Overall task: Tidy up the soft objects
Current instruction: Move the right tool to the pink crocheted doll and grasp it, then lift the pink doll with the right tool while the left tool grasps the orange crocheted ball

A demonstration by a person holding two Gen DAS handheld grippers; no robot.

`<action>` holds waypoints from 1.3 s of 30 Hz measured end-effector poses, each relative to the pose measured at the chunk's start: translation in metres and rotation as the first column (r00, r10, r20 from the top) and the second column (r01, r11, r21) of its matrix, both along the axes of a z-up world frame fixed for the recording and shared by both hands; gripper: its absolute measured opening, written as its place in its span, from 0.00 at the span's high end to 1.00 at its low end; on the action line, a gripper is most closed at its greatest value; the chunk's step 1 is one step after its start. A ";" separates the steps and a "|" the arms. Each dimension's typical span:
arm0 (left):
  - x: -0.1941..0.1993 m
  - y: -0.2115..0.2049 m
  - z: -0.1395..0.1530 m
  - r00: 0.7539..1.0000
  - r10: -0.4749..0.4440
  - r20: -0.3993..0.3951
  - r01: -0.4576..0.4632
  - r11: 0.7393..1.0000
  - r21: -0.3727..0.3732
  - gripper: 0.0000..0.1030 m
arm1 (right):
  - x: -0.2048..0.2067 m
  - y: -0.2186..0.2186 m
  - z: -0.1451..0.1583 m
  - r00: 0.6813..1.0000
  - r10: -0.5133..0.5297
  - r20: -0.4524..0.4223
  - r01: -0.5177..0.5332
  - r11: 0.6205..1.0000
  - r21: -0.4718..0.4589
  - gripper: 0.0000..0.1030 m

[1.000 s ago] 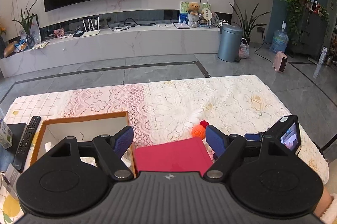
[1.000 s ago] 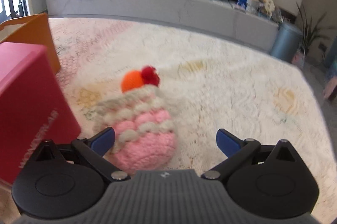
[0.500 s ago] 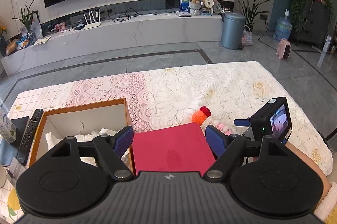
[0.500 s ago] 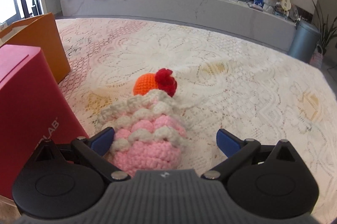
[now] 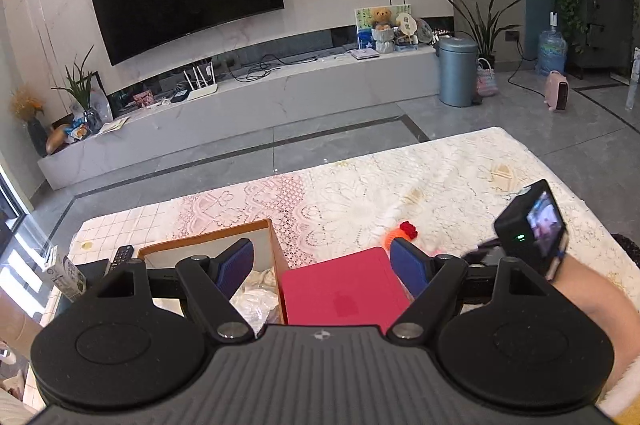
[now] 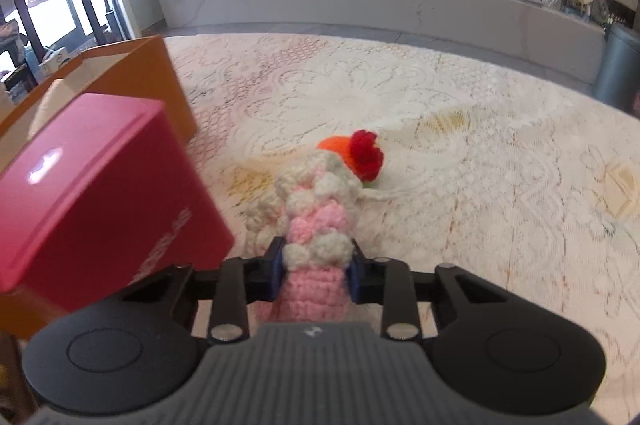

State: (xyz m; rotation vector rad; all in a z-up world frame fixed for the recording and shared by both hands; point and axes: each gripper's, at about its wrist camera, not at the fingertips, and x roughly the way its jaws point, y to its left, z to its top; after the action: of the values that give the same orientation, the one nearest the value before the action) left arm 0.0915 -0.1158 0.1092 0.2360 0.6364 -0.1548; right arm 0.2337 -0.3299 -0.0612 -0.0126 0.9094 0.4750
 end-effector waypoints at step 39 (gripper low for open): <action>0.252 -0.149 -0.208 0.862 0.157 -0.482 -0.052 0.973 0.224 0.28 | -0.043 -0.062 -0.004 0.980 -0.087 -0.180 0.087 0.996 -0.010 0.66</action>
State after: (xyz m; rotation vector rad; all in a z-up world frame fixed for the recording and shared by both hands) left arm 0.3434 -0.2650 -0.0991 0.3636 1.1843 -0.0419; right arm 0.1906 -0.3918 -0.0652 0.0693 1.0840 0.3980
